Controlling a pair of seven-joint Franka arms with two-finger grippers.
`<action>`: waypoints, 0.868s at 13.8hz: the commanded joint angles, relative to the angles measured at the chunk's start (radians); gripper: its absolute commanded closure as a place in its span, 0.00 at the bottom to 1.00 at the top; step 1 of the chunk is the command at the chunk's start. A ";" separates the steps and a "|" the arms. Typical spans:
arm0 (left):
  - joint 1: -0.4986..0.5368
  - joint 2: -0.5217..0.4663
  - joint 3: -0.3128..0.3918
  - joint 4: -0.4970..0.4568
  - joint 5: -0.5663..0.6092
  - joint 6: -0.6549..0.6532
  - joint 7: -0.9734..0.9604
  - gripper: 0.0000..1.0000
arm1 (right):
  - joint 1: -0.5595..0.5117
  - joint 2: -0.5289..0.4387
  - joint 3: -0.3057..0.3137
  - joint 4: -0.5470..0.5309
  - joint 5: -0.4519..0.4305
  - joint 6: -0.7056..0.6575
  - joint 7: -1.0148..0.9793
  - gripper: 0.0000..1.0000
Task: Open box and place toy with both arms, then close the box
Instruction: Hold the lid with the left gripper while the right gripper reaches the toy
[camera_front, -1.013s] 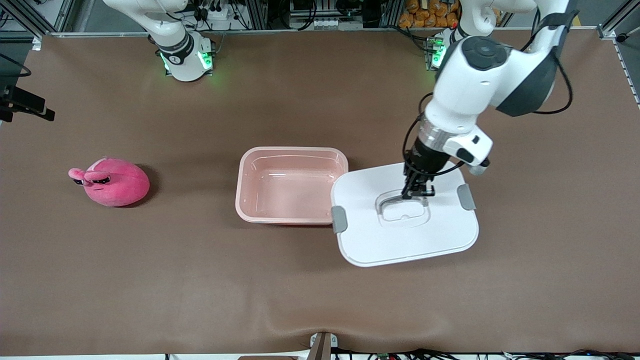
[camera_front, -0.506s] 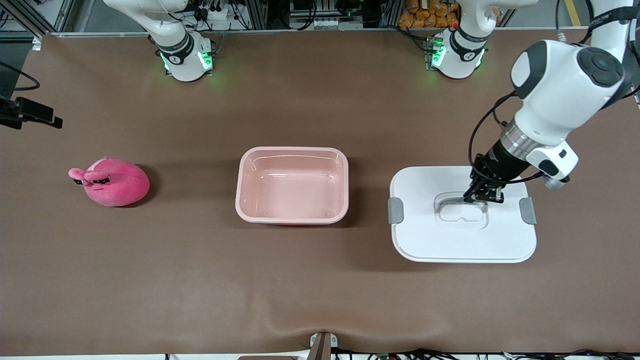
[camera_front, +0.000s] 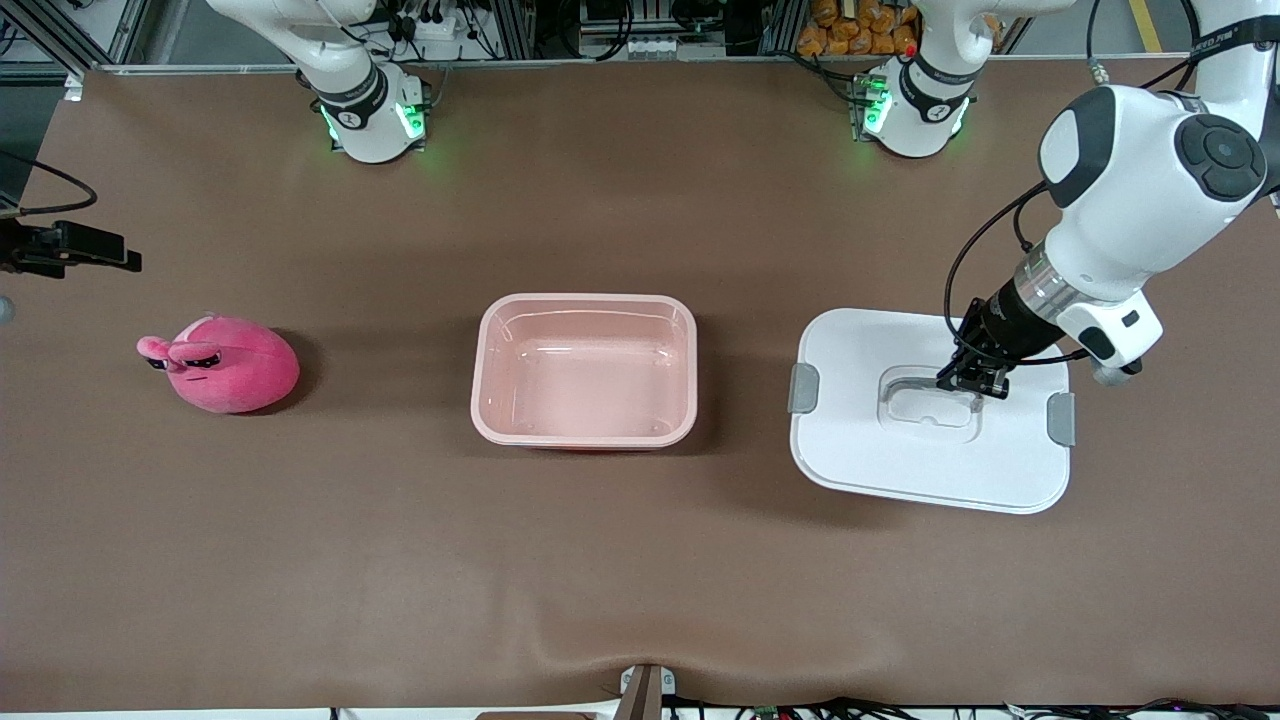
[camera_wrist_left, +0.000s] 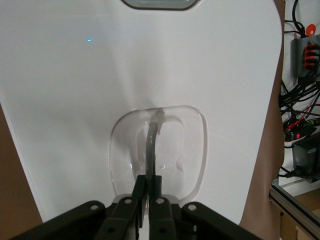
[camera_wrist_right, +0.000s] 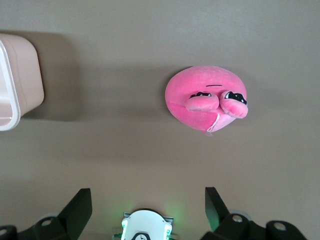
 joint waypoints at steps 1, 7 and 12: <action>0.062 -0.031 -0.013 -0.012 -0.029 -0.012 0.035 1.00 | -0.016 0.015 0.009 -0.004 0.003 -0.007 -0.103 0.00; 0.062 -0.034 -0.013 -0.015 -0.031 -0.015 0.051 1.00 | -0.018 0.021 0.009 -0.059 -0.057 0.021 -0.396 0.00; 0.054 -0.023 -0.024 -0.019 -0.031 -0.017 0.054 1.00 | -0.049 0.006 0.009 -0.159 -0.058 0.117 -0.613 0.00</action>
